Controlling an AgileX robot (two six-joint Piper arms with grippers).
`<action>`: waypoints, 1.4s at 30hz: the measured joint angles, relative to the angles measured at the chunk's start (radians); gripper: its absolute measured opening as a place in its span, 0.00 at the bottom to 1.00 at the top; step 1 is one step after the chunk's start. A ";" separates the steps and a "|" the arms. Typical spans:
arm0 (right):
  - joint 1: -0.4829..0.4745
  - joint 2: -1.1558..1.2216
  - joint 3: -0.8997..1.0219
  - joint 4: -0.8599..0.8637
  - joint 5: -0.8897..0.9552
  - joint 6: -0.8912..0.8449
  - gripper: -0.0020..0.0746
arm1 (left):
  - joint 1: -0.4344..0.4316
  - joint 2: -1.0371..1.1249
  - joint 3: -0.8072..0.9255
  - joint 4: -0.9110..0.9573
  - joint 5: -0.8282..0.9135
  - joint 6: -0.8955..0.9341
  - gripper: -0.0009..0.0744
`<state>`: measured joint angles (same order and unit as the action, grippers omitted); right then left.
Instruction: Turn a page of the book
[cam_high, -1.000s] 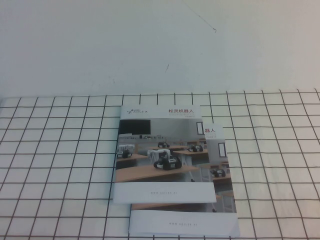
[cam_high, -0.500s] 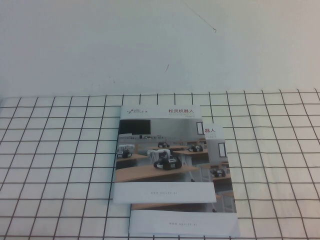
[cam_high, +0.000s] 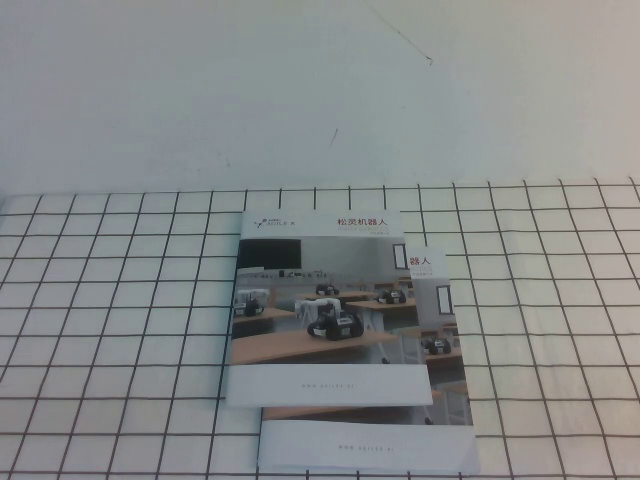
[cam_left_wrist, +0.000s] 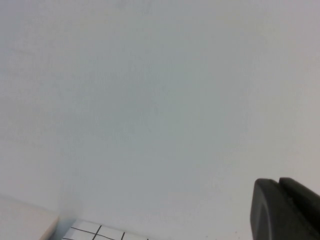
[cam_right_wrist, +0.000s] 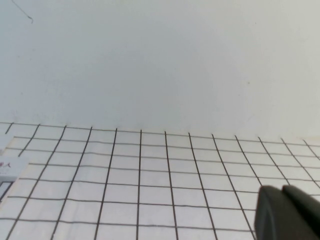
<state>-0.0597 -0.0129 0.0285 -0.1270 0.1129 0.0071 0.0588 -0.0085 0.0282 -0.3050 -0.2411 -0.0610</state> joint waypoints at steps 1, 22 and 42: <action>0.000 0.000 0.000 0.000 -0.010 0.000 0.02 | 0.000 0.000 0.000 0.000 0.000 -0.002 0.01; 0.000 0.000 -0.027 0.008 -0.832 0.098 0.02 | 0.000 0.000 -0.173 0.341 -0.195 -0.459 0.01; 0.000 0.297 -0.757 0.008 -0.369 -0.085 0.02 | 0.000 0.387 -0.834 0.621 0.224 -0.458 0.01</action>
<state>-0.0597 0.2841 -0.7281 -0.1190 -0.2563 -0.0779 0.0588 0.3782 -0.8055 0.3155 -0.0168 -0.5195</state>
